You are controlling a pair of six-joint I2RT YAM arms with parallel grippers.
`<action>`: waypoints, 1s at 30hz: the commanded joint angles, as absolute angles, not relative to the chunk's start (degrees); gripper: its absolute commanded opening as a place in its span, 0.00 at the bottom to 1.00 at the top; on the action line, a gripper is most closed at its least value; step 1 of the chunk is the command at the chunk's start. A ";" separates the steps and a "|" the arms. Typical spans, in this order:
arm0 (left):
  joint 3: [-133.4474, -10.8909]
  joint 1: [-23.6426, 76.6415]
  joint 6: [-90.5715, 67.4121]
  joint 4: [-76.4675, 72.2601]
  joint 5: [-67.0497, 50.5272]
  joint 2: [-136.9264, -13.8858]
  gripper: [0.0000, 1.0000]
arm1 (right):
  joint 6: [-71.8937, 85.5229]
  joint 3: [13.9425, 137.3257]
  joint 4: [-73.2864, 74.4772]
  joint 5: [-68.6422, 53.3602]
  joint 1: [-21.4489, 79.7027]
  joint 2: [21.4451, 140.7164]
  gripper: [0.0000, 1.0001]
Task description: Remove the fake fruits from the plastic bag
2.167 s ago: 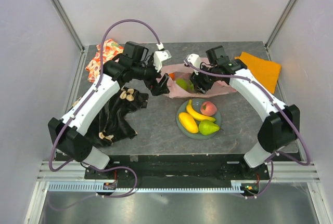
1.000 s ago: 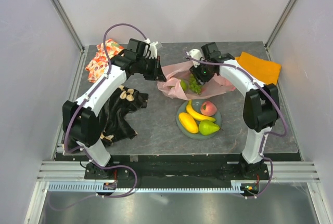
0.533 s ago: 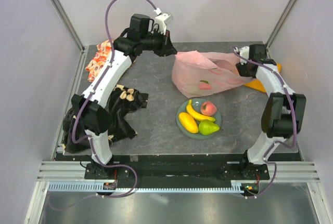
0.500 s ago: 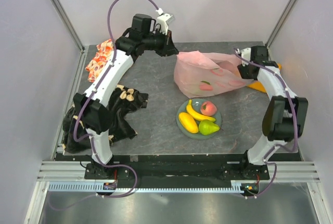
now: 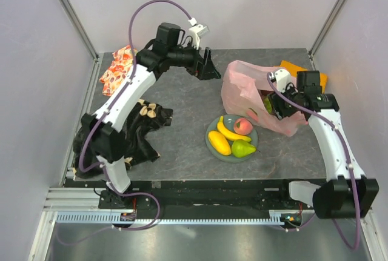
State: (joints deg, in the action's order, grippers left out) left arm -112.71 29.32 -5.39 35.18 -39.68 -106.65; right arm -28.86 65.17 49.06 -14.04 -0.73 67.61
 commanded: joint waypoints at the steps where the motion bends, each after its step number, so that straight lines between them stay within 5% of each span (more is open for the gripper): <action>1: -107.15 29.62 -5.09 30.41 -46.50 -96.51 0.99 | -27.78 72.05 46.59 -20.83 1.65 77.31 0.57; 10: -102.92 31.82 -21.79 24.07 -45.30 -99.83 0.99 | -20.14 81.91 43.07 -24.77 9.67 87.97 0.56; 20: -104.94 34.71 -25.23 28.82 -33.15 -107.48 0.98 | -10.73 74.36 38.94 -27.24 14.50 84.29 0.57; 22: -104.94 35.86 -24.53 29.53 -30.95 -108.45 0.88 | -9.94 73.57 38.94 -27.86 14.41 84.20 0.57; 25: -104.15 36.91 -22.86 30.05 -28.14 -109.16 0.02 | -10.81 73.39 39.29 -26.82 14.41 84.20 0.57; 30: -100.30 35.60 -16.18 33.40 -29.44 -104.95 0.02 | -13.97 73.83 38.85 -14.78 14.24 85.60 0.59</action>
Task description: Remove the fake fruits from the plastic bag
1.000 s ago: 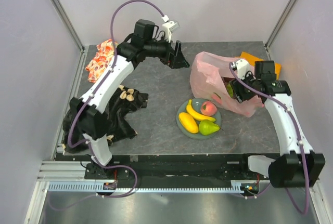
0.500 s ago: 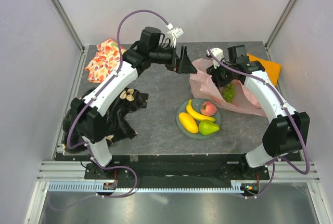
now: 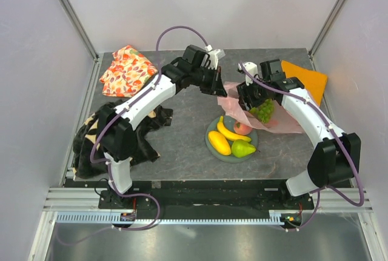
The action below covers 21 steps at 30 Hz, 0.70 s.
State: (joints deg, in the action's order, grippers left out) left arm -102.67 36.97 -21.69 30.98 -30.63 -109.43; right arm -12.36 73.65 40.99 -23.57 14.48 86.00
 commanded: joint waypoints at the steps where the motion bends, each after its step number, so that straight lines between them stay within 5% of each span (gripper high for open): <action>1: -97.67 35.25 -15.39 33.75 -29.88 -103.72 0.02 | -14.50 73.83 38.76 -13.63 14.15 86.13 0.59; 7: -91.76 34.80 -9.15 35.86 -32.25 -98.26 0.02 | -13.89 74.71 38.32 -6.95 14.06 93.33 0.64; 11: -91.93 34.89 -7.74 36.04 -33.13 -98.96 0.02 | -13.36 76.98 35.69 -4.05 14.06 97.28 0.98; 21: -94.57 35.86 -7.91 35.51 -34.80 -102.39 0.02 | -10.55 84.19 34.28 -4.83 13.97 107.92 0.98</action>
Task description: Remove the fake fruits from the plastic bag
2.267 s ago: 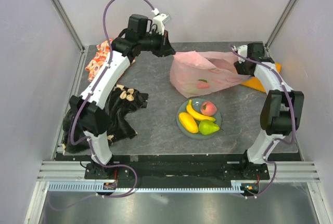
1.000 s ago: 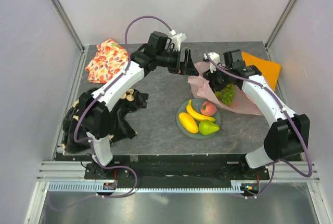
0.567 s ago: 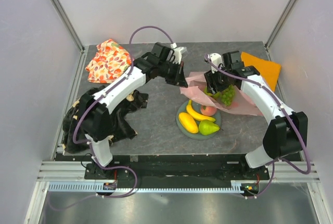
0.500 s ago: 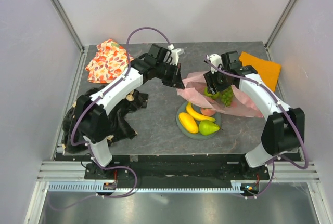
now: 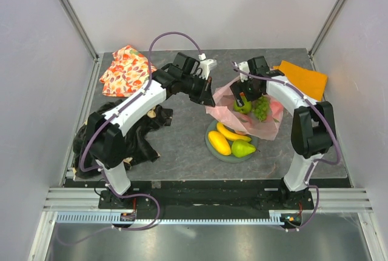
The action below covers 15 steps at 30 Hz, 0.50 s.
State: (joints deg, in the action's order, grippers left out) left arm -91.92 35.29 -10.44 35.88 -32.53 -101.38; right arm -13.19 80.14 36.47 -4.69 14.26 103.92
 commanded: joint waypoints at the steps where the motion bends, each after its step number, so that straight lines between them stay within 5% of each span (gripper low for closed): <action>1: -95.01 35.95 -7.91 35.51 -34.80 -102.57 0.02 | -10.29 84.63 34.45 -5.27 14.06 108.80 0.98; 7: -96.15 36.21 -6.77 35.42 -33.66 -103.27 0.01 | -9.32 87.36 36.12 -8.17 13.98 114.52 0.92; 12: -97.12 36.30 -6.15 35.42 -32.52 -103.45 0.01 | -10.80 88.42 37.17 -8.96 13.97 111.89 0.62; 15: -98.25 36.30 -5.89 35.25 -31.47 -103.97 0.02 | -11.69 88.77 39.19 -9.58 13.27 107.77 0.54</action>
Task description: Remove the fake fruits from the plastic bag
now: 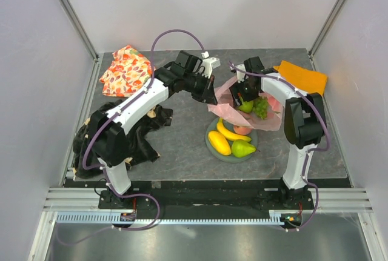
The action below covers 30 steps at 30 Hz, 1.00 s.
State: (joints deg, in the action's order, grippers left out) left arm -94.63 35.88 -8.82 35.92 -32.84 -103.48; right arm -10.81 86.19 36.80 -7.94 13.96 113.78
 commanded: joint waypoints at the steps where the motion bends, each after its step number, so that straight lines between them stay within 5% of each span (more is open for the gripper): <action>1: -98.78 36.21 -5.98 34.98 -31.46 -104.41 0.02 | -12.30 88.94 40.33 -9.67 13.18 105.14 0.53; 18: -122.86 32.17 -10.72 28.13 -34.80 -121.01 0.02 | -18.88 88.42 51.31 -34.79 13.01 75.78 0.49; 30: -132.63 31.03 -12.39 20.83 -41.14 -124.54 0.02 | -32.60 85.08 60.48 -42.80 20.21 83.65 0.49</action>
State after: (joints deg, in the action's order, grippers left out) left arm -129.16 30.57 -11.05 25.43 -38.48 -124.97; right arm -26.39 85.62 58.26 -37.98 18.85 79.11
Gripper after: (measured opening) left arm 0.025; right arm 0.812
